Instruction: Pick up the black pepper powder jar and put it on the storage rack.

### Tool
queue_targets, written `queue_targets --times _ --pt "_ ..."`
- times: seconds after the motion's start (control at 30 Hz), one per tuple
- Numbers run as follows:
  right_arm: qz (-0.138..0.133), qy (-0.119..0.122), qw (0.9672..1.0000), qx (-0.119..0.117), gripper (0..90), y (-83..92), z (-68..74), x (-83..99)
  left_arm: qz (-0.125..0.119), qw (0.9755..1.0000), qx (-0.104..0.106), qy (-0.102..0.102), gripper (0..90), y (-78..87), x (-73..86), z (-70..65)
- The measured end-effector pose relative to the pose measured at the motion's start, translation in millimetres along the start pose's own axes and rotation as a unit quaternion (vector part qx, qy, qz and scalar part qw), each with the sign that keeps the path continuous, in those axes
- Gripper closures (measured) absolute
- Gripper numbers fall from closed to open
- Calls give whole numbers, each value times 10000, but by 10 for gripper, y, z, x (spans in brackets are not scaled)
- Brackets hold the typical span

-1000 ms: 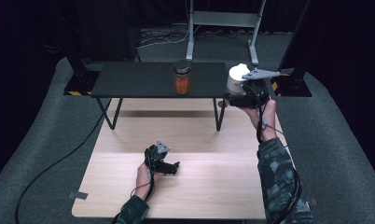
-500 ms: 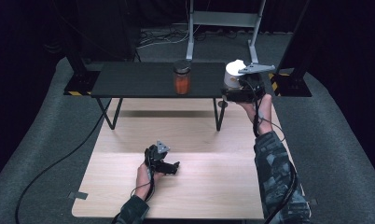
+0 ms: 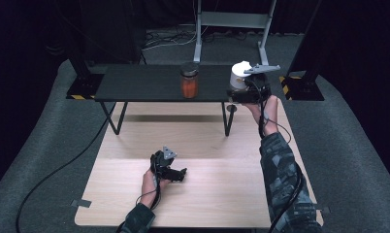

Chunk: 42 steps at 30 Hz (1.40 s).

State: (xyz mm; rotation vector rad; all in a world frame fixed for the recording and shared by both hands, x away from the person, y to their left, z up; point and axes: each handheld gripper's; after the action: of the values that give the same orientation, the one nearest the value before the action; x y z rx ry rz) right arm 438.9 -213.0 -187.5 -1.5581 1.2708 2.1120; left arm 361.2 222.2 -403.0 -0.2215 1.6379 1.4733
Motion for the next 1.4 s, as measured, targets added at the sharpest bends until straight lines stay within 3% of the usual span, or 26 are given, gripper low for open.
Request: queue_targets --times 1.4 --pt "68 -73 9998 -166 297 -281 -92 -179 -16 10000 0 31 30 -3 5 -4"
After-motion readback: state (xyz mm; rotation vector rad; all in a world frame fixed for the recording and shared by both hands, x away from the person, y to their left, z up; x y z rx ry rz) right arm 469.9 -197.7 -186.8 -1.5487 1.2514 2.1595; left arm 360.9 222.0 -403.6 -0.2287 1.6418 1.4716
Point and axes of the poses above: each handheld gripper's, and its own axes: y roughly backward along the jaws, x roughly out of its underside, z roughly to its left, and after that the axes turned 11 degrees about -x, right-handed
